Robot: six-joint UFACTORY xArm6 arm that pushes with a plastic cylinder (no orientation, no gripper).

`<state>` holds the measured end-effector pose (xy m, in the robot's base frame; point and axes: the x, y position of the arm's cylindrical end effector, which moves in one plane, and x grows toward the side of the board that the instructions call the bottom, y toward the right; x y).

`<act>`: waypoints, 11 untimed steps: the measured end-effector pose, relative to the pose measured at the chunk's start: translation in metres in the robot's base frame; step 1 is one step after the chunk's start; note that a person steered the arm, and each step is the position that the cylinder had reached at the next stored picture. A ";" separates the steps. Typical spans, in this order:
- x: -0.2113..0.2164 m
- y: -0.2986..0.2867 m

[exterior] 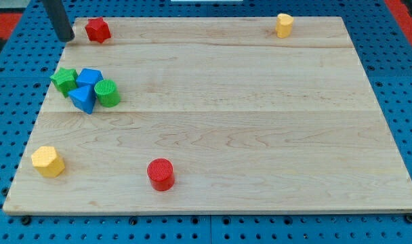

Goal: Move the red star towards the left side of the yellow heart

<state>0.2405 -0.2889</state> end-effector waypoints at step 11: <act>0.124 0.368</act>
